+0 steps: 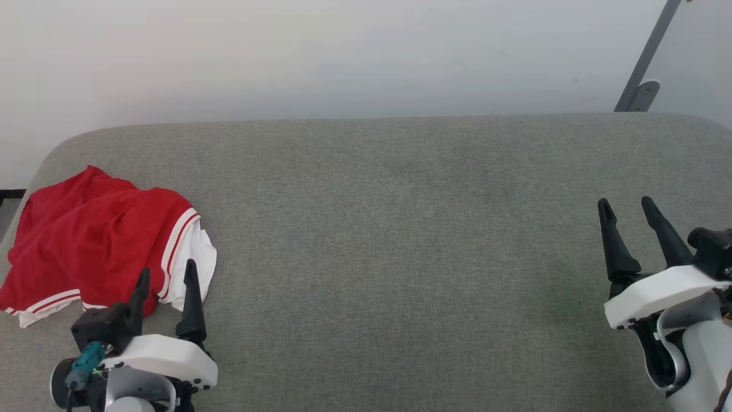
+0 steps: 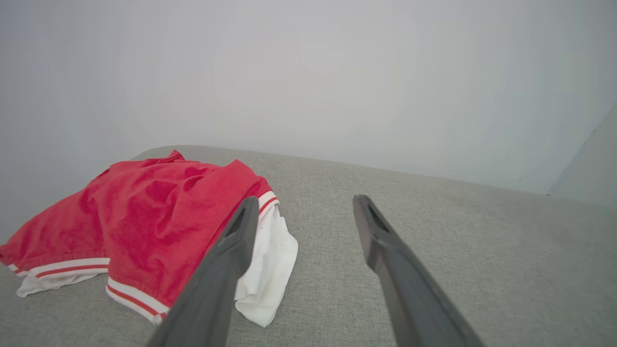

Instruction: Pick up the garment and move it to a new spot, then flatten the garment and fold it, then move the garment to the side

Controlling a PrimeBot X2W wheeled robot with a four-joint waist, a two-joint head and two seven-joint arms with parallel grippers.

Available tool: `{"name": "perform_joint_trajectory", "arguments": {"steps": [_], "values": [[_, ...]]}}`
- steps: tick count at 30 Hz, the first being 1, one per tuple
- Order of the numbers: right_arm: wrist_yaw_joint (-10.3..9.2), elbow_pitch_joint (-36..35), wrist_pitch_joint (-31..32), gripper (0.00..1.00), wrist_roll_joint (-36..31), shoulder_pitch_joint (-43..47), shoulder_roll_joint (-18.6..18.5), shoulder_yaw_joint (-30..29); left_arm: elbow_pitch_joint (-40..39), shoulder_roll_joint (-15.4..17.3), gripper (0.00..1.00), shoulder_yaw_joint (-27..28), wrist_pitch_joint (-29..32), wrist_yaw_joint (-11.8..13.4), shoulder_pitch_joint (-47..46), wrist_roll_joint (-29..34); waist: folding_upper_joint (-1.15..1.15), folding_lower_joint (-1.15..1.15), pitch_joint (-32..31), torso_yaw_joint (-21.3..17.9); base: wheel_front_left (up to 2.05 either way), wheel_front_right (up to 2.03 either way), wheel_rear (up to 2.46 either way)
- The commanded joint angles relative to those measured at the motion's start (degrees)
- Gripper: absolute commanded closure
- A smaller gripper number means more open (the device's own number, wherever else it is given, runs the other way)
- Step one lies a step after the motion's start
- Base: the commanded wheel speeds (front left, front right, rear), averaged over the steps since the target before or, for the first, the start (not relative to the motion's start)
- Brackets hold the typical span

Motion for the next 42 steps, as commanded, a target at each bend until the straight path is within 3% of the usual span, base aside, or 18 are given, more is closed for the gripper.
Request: {"name": "perform_joint_trajectory", "arguments": {"steps": [1, 33, 42], "values": [[0.12, -0.26, -0.71, 0.00, -1.41, -1.44, -0.33, 0.02, -0.11, 0.19, 0.00, 0.18, -0.59, -0.27, 0.09, 1.96, 0.00, 0.00, 0.07, -0.02, 0.00, 0.00, 0.00], [0.09, 0.69, -4.25, 0.00, -8.96, -2.00, -0.85, -1.19, 2.77, -2.25, 0.00, 5.00, -4.17, -4.87, -0.57, 15.87, 0.00, 0.00, -0.10, -0.46, 0.00, 0.00, 0.00], [0.09, 0.59, -4.37, 0.00, -6.75, -1.77, -0.52, -2.60, 4.22, -3.53, 0.00, 6.49, -4.33, -6.16, -2.12, 15.07, 0.00, 0.00, 0.35, 1.93, 0.00, 0.00, 0.00]]}}
